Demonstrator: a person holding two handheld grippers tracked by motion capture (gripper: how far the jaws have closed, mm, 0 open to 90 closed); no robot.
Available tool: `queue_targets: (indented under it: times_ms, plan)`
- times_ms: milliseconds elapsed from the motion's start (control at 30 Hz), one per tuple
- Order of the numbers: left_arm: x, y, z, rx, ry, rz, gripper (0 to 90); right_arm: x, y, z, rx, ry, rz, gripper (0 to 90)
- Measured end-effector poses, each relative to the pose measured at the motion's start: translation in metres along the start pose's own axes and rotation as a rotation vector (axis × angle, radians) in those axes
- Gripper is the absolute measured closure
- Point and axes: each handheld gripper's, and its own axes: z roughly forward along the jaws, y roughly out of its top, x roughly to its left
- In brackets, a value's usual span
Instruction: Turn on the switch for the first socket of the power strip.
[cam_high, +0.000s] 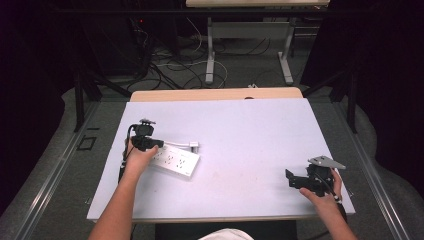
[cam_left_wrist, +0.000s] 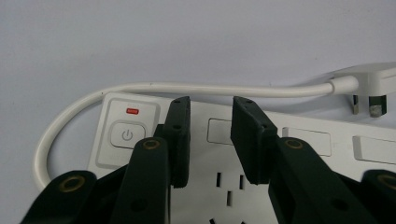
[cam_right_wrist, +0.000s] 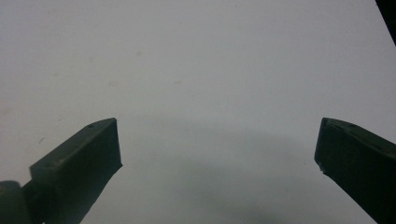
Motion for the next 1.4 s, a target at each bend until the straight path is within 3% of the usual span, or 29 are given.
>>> queue_targets:
  times_ms: [267, 300, 400, 500, 700, 733, 1000, 1200, 1300, 1400]
  plan:
    - [0.001, 0.0, -0.004, -0.006, -0.008, -0.004, 54.7, 0.0, 0.001, 0.002, 0.009, 0.013, -0.009, 0.0]
    - [0.001, -0.001, -0.003, -0.029, 0.0, -0.007, 53.1, 0.0, 0.001, 0.002, 0.009, 0.012, -0.006, 0.0]
    - [0.0, 0.0, -0.006, -0.034, -0.008, -0.011, 48.1, 0.0, 0.001, 0.002, 0.012, 0.011, -0.007, 0.0]
    - [0.0, -0.001, -0.006, -0.061, 0.001, -0.015, 45.0, 0.0, 0.001, 0.002, 0.008, 0.013, -0.011, 0.0]
    - [0.0, -0.001, -0.009, -0.07, -0.009, -0.01, 41.6, -0.001, 0.001, 0.002, 0.001, 0.012, -0.01, 0.0]
    - [-0.001, -0.001, -0.009, -0.094, -0.003, -0.005, 40.7, -0.002, 0.002, 0.002, 0.006, 0.019, -0.014, 0.0]
    - [-0.002, -0.002, -0.016, -0.142, 0.031, 0.033, 31.4, -0.004, 0.002, 0.002, -0.002, 0.022, -0.012, 0.0]
    - [-0.004, -0.002, -0.023, -0.164, 0.007, 0.023, 28.8, -0.002, 0.002, 0.002, 0.005, 0.025, -0.013, 0.0]
    - [-0.005, -0.002, -0.022, -0.164, -0.022, 0.02, 17.2, -0.002, 0.002, 0.003, 0.004, 0.025, -0.007, 0.0]
    - [-0.007, -0.001, -0.022, -0.18, -0.016, 0.024, 10.3, -0.002, 0.002, 0.003, -0.002, 0.018, -0.005, 0.0]
